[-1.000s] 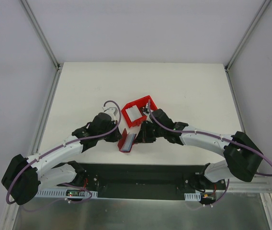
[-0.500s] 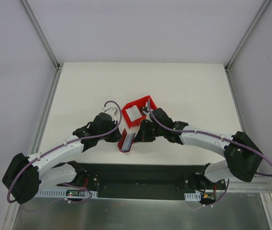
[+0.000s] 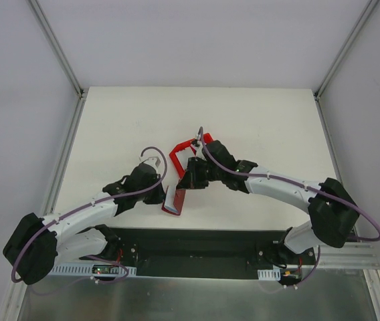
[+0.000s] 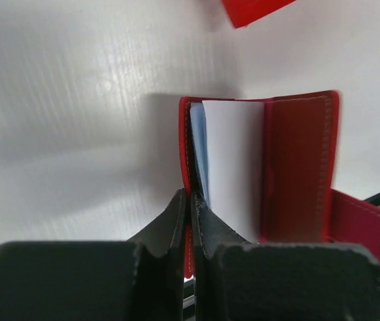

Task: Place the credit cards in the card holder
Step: Open the card holder at the center of the board.

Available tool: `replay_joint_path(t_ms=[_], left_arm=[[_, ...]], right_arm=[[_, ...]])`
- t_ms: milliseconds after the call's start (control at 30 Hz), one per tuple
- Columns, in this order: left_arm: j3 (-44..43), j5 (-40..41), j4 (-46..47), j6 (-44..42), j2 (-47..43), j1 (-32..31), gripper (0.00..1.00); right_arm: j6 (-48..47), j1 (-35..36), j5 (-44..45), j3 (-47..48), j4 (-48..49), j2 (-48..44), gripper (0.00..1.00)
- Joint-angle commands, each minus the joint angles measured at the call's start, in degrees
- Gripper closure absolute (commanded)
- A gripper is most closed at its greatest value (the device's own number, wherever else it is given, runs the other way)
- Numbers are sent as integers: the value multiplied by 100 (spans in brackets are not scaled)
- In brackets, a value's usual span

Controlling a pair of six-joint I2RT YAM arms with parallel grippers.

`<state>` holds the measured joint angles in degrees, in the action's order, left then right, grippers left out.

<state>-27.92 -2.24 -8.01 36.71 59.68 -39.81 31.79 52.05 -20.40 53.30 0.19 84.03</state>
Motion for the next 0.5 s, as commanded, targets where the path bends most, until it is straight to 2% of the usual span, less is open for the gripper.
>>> replay_joint_path(t_ms=[0,100,233,333,467], left_arm=[[243,189,63,512,-193,-53,100],[366,435,72,644,-386,-53,100],[533,505,115,715,-685,-53,100],[639,470,212,724,-957,-53,100],[727,312,335,689,-1072,-53,100]], right_arm=[[-208,33,-166,427,-218,272,100],[-410,7,114,208,-571,158,99],[-577,-168,703,-651,-914,-316,100],[-595,-336,1029,-1355,-968,-545,99],[-586,-468,1284,-1840,-959,-476,99]])
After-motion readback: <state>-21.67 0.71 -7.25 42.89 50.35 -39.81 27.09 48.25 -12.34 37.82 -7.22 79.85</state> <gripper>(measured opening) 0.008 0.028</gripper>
